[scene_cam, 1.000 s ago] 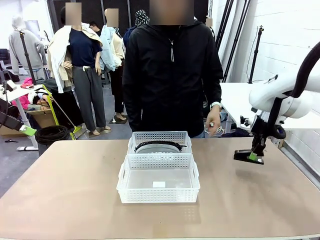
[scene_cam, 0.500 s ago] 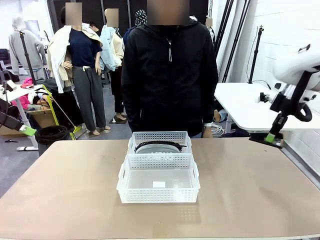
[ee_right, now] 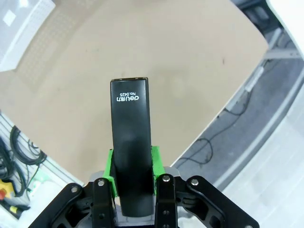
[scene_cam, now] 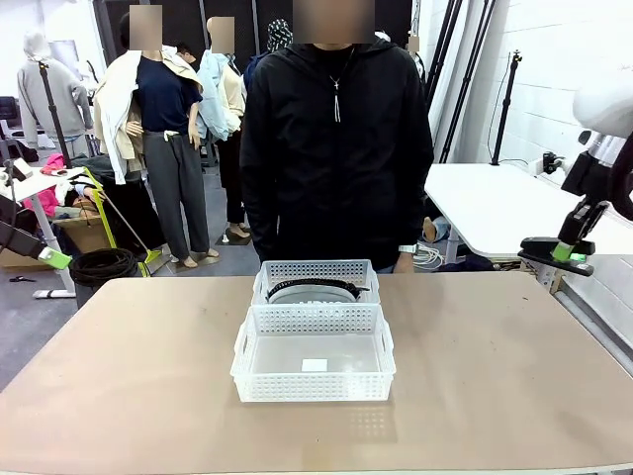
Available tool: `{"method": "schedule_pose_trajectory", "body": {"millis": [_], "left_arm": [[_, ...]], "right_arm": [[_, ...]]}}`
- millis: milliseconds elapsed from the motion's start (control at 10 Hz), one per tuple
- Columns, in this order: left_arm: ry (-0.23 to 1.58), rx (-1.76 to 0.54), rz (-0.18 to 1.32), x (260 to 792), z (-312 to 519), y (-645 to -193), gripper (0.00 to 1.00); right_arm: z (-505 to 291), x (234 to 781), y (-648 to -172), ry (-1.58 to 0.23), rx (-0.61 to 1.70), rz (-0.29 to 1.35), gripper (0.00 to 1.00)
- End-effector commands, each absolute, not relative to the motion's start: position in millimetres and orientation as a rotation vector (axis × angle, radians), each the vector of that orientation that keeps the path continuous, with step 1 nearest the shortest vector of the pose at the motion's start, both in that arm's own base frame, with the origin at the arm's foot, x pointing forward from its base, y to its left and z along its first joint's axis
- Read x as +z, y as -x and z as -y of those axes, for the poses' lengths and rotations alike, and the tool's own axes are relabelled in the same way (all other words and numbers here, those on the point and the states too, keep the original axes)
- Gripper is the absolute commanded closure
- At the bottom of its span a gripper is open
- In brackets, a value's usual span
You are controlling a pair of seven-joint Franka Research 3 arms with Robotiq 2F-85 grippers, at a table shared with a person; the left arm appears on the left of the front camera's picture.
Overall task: Distribute items into two baskets.
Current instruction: Pick up the Stapler that the person points to, then place the picked Stapler into the Organizing basket as instructed by the person.
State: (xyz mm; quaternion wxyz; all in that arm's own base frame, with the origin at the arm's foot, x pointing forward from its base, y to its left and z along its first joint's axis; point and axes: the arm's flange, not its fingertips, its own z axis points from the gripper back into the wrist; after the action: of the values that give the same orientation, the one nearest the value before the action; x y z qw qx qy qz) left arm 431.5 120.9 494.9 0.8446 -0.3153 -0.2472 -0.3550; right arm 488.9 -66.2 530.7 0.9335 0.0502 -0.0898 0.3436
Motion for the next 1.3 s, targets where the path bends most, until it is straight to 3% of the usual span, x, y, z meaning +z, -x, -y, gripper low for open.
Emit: {"method": "schedule_pose_trajectory", "body": {"millis": [0,1200], "left_arm": [[0.677,-0.75,0.532,496,-122,-431,0.0],[0.677,-0.75,0.532,496,-122,-431,0.0]], "right_arm": [[59,528,-475,-0.07,0.656,0.158,1.0],[65,532,-483,-0.091,0.682,0.178,1.0]]}}
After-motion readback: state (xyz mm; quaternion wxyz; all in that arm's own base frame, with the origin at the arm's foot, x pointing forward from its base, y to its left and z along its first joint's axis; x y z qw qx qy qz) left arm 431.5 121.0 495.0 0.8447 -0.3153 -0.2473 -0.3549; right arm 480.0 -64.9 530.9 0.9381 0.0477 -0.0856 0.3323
